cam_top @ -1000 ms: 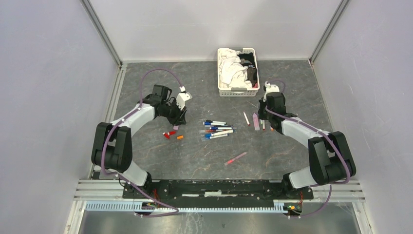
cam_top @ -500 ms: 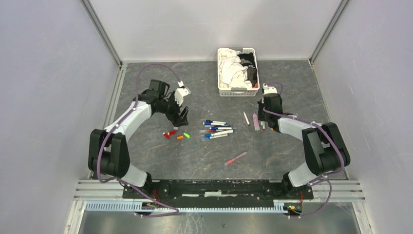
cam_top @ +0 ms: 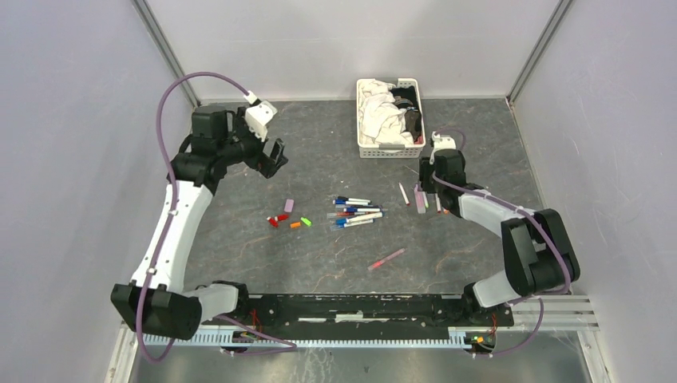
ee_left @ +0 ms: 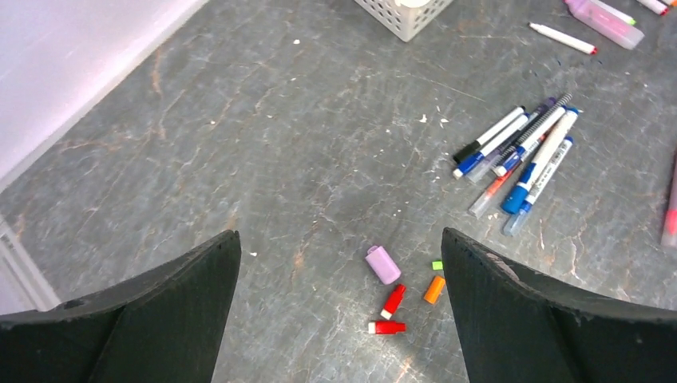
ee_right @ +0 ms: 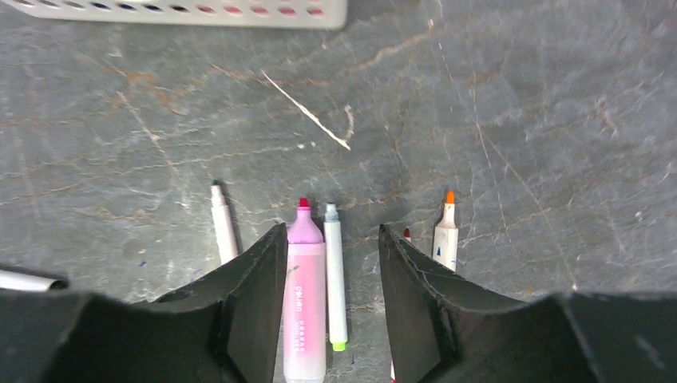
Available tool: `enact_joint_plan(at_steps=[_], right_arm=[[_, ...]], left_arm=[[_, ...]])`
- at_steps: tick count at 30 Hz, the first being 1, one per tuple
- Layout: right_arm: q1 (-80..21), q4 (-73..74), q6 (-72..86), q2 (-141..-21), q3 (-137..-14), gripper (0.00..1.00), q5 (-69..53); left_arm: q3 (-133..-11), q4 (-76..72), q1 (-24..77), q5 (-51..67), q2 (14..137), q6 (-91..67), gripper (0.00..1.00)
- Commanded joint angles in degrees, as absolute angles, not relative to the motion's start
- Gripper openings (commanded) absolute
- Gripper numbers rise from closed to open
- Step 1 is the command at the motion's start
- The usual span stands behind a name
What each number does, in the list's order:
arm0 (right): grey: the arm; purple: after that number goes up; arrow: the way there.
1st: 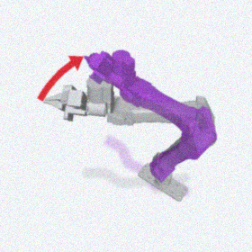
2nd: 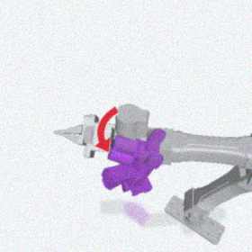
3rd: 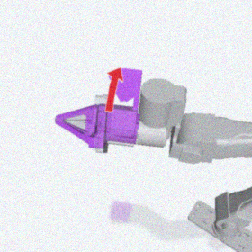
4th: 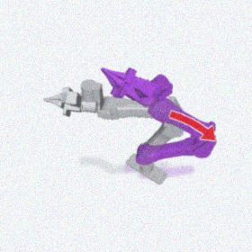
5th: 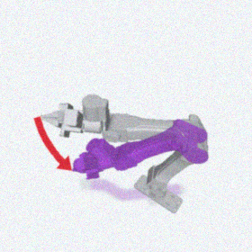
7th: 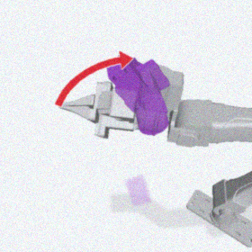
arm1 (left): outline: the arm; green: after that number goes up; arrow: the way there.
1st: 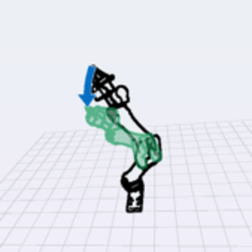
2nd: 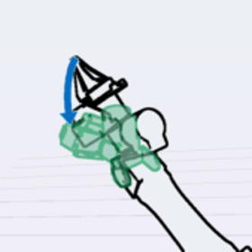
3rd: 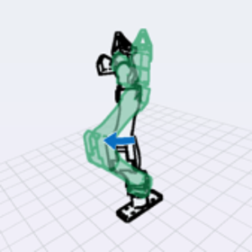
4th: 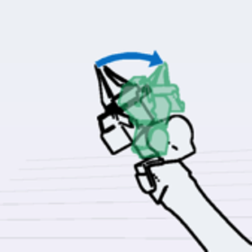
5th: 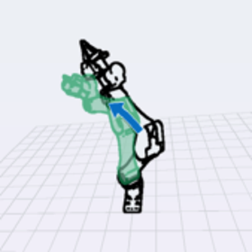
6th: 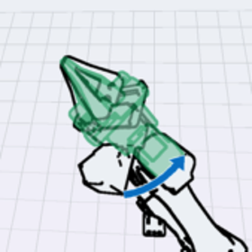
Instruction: Open the pen caps
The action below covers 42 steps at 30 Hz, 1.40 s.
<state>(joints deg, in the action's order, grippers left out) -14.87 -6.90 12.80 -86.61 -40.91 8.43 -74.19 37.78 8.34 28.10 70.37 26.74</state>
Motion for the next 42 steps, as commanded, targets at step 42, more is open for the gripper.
enact_joint_plan(at_steps=[42], right_arm=[[-37.22,3.28,-13.65,-110.12,-63.61,0.34,-9.47]], left_arm=[[-69.35,46.44,7.04,38.82,72.77,26.89,1.00]])
